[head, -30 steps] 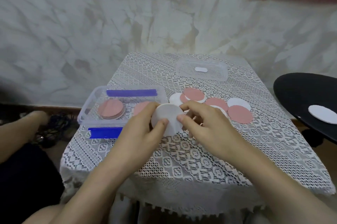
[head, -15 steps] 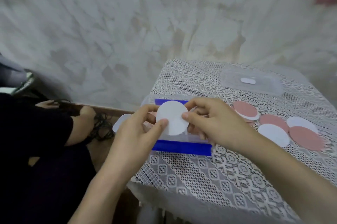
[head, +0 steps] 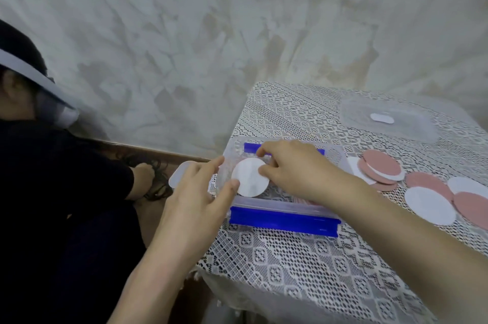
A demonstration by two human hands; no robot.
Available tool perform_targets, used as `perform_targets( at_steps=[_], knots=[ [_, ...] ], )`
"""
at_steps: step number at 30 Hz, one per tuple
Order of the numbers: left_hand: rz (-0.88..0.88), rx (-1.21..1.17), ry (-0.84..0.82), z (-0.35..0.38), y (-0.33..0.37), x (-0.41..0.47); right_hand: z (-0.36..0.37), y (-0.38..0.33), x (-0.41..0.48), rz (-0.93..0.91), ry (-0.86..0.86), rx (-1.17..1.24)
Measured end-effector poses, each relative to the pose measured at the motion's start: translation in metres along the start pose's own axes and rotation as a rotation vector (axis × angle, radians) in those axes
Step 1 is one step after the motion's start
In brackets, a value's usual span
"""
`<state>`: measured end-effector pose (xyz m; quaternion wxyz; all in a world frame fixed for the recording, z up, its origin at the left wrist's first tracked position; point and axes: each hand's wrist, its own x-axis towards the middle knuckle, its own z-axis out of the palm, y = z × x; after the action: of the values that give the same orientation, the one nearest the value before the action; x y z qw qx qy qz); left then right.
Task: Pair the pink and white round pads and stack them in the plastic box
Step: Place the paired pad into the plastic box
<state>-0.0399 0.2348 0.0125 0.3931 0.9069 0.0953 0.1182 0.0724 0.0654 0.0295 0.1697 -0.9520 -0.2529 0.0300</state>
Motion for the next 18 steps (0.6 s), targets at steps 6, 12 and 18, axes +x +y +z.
perform_targets(
  at_steps=[6,12,18],
  knots=[
    [0.020,-0.022,-0.005,0.0000,-0.0040,0.0005,0.0013,-0.0039,-0.0011,-0.023,-0.008,-0.099],
    [0.023,-0.051,-0.001,0.0001,-0.0060,0.0011,-0.0022,-0.0001,-0.0008,-0.060,-0.076,-0.071],
    [0.037,-0.058,0.004,0.0026,-0.0086,0.0009,-0.0028,-0.0003,-0.0051,-0.057,-0.165,-0.141]
  ],
)
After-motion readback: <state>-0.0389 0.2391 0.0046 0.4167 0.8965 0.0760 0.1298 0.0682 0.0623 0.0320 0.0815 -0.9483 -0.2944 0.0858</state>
